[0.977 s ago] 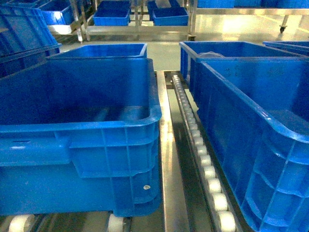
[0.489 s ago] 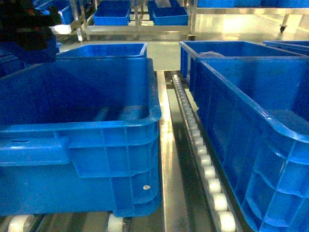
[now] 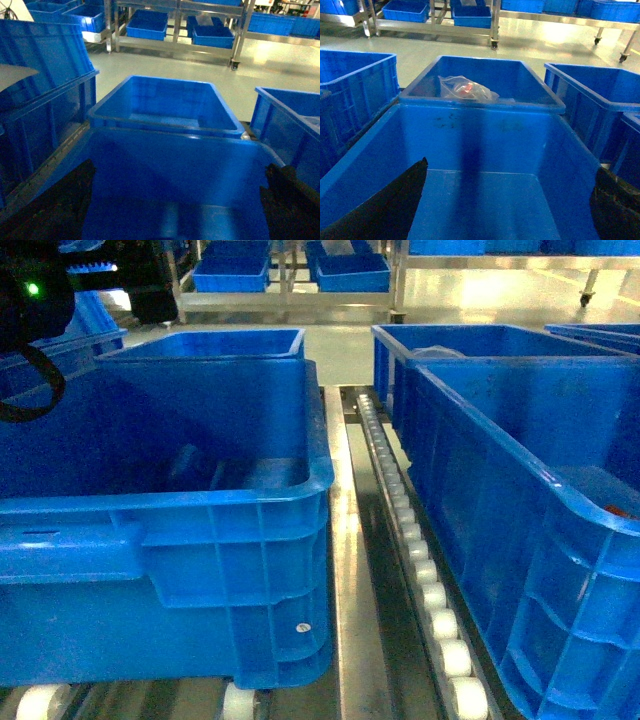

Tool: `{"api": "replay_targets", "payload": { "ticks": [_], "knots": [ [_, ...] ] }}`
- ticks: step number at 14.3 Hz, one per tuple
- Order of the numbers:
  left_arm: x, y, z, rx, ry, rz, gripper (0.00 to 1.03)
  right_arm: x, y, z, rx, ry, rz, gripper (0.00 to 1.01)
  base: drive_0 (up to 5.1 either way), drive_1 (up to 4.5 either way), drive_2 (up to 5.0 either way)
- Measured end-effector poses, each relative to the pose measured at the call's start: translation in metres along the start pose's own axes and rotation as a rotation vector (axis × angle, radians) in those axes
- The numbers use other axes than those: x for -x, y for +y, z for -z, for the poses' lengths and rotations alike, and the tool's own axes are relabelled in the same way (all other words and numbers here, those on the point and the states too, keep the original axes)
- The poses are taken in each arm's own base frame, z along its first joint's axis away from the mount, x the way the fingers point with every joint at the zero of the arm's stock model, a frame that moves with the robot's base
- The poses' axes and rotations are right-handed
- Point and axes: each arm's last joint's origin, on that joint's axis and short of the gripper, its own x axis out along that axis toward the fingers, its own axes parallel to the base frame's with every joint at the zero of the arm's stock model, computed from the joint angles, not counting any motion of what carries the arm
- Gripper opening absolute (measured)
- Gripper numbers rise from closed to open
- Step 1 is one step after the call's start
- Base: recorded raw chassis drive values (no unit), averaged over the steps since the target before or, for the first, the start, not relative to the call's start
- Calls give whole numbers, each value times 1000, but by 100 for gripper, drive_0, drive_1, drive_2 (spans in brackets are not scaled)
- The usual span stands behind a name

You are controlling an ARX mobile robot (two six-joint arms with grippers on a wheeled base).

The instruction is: Sort blue parts and orange caps into right shelf containers

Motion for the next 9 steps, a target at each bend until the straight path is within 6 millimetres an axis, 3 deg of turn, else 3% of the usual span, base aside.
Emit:
{"api": "replay_targets", "payload": {
  "ticks": [2, 3, 5, 6, 9],
  "knots": [
    [9, 9, 9, -11, 38, -14, 98, 0, 6, 2, 14, 37, 56, 98, 0, 0, 0],
    [20, 9, 7, -10, 32, -18, 98, 0, 6, 2, 23, 42, 75, 98, 0, 0, 0],
    [21, 9, 1, -5, 6, -14, 98, 0, 5, 1, 20, 15, 69, 96, 0, 0, 0],
    [24, 11, 2, -20, -24, 44, 90, 5, 7, 0, -7, -50, 20, 87, 0, 0, 0],
    [69, 32, 12, -55, -27, 90, 59, 46, 14, 11, -48, -79, -20, 57, 0, 0, 0]
  ]
}}
